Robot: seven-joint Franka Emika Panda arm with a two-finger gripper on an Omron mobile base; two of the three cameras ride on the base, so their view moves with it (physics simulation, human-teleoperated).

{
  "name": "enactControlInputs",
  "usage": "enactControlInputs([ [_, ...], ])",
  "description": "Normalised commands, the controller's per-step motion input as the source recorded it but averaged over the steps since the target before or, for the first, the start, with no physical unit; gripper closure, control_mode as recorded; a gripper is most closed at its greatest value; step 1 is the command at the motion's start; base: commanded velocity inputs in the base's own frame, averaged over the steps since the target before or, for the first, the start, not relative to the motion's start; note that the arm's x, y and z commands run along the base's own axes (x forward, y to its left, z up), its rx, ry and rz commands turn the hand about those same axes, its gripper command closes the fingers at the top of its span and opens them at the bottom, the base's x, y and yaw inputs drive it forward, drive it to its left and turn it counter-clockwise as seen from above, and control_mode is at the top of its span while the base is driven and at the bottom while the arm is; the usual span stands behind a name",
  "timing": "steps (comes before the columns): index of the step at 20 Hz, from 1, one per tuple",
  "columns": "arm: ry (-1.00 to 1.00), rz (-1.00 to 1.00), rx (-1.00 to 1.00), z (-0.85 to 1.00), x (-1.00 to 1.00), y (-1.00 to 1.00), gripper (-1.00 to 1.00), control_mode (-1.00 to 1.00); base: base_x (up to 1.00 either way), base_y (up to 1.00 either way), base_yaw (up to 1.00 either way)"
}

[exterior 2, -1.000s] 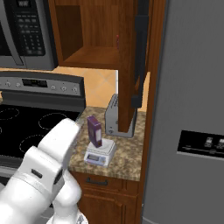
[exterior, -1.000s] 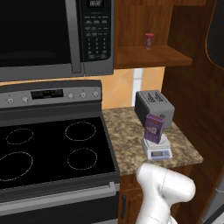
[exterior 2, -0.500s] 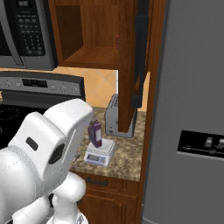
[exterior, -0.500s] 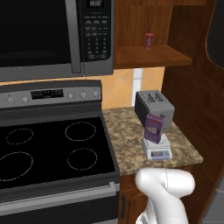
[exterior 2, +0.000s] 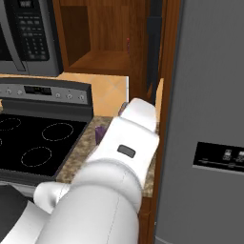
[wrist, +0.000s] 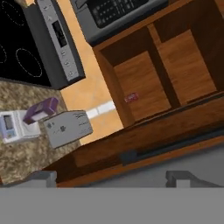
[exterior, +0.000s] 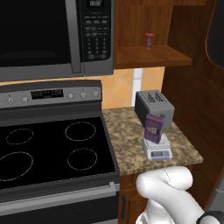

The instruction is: Pick the cereal and place it on the digital scale for weighing, and close the cabinet.

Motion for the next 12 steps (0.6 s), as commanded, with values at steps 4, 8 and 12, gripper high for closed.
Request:
enactControlInputs([
  [4, -0.22, 0.0, -0.03, -0.23, 0.86, 0.3, -1.0, -1.0, 0.0, 0.0, 0.0],
  [8, -0.27, 0.0, 0.0, -0.45, 0.86, -0.02, -1.0, -1.0, 0.0, 0.0, 0.0],
  [12, -0.18, 0.0, 0.0, -0.52, 0.36, -0.29, -1.0, -1.0, 0.0, 0.0, 0.0],
])
